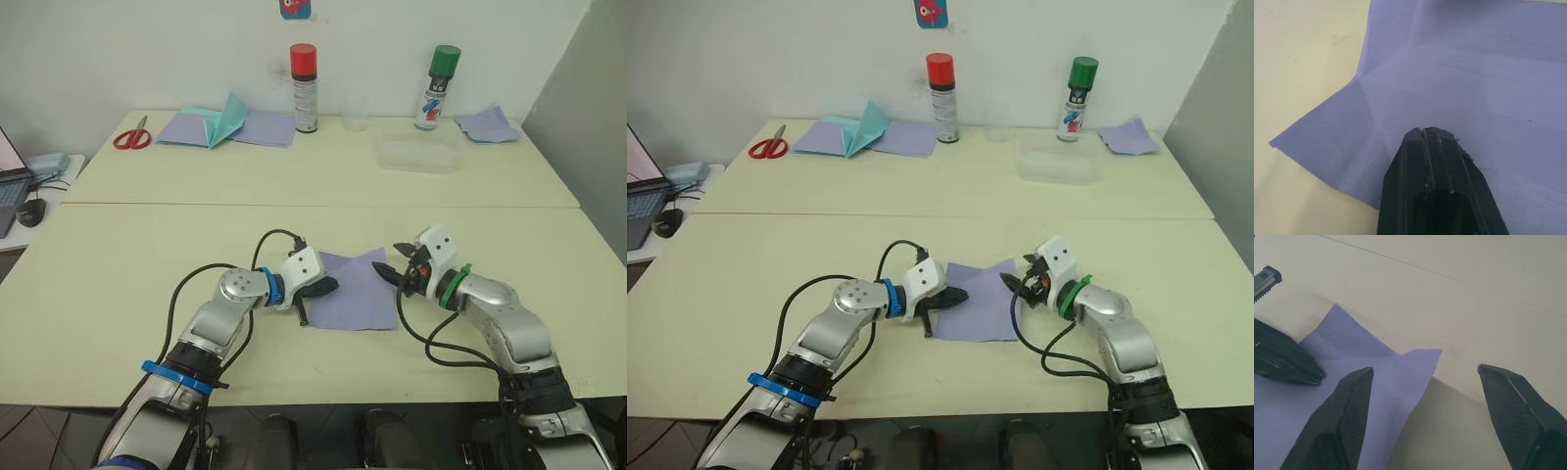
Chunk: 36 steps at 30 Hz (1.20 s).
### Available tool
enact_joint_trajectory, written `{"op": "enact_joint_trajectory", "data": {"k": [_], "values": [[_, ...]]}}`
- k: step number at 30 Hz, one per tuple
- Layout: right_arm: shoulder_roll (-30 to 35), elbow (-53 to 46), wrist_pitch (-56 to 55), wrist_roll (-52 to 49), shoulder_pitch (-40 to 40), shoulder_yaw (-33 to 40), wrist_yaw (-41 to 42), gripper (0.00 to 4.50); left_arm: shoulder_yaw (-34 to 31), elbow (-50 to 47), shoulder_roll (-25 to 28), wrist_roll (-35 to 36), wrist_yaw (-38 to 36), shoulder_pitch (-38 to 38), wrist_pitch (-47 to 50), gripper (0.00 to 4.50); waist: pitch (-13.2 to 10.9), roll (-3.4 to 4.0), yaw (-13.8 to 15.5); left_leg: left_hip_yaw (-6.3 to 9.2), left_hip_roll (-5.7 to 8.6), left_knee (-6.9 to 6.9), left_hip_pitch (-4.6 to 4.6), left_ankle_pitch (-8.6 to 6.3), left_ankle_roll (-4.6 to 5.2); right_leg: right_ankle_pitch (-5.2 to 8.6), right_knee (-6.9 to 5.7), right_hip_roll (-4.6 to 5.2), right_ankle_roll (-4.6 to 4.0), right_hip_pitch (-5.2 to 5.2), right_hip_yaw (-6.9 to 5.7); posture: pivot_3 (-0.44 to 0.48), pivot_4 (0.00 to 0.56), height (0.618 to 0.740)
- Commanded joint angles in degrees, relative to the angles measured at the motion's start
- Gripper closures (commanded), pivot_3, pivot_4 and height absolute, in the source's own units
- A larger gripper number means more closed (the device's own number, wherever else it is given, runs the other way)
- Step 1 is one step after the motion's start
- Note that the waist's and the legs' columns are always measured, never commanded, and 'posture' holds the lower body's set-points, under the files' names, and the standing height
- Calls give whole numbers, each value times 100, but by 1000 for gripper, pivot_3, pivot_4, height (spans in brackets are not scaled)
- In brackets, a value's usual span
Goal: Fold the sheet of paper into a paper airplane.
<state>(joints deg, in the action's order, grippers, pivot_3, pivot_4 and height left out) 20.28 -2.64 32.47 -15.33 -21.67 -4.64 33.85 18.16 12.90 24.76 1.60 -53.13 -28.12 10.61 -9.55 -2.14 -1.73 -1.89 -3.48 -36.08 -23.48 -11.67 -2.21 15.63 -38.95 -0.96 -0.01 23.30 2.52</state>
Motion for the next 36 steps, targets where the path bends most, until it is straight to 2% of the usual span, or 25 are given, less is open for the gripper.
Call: {"op": "enact_joint_trajectory", "data": {"k": [1, 6, 9, 17, 21, 25, 36], "values": [[-162, 49, 325, -342, -296, 220, 15, 934, 194, 227, -14, -229, -11, 62, 89, 4500, 0, 0, 4, 1, 0, 0, 0, 0, 0, 0, 0, 0, 0, 0, -1, 0, 150, 740], [-71, 148, 530, -372, -444, 156, 138, 934, 202, 185, -23, -233, 7, 84, 117, 4500, 0, 0, 9, 1, -1, 0, -1, 0, 0, 0, 0, 4, 0, -2, 1, 0, 150, 740], [-13, 196, 561, -339, -454, 98, 206, 1448, 203, 155, -38, -228, 28, 107, 147, 4500, 0, 0, 9, 0, -1, 0, -1, 0, 0, 0, 1, 5, 0, -2, 1, 0, 150, 740], [26, 254, 481, -268, -451, -12, 317, 4459, 200, 117, -37, -239, 65, 116, 188, 4500, 0, 0, 9, 2, 0, 0, 0, 0, 0, 0, 1, 2, 0, -2, -1, 0, 150, 740], [112, 157, -1, -47, -405, -192, 485, 4485, 200, 106, -31, -235, 59, 117, 199, 4500, 0, 0, 9, 0, 0, 0, 0, 0, 0, 0, 1, 3, 0, -2, 0, 0, 150, 740], [386, 44, -908, 446, -193, -727, 851, 4485, 206, 124, -44, -232, 50, 102, 198, 4500, 0, 0, 9, 1, 3, 0, 0, 0, 0, 0, 2, 3, 0, -2, -2, 0, 150, 740], [489, 207, -1409, 1054, -63, -1194, 994, 4485, 210, 207, -74, -248, 42, 41, 174, 4500, 0, 0, 6, 1, 2, 1, 0, 0, 0, 0, 3, 2, 0, -2, -3, 0, 150, 740]]}}
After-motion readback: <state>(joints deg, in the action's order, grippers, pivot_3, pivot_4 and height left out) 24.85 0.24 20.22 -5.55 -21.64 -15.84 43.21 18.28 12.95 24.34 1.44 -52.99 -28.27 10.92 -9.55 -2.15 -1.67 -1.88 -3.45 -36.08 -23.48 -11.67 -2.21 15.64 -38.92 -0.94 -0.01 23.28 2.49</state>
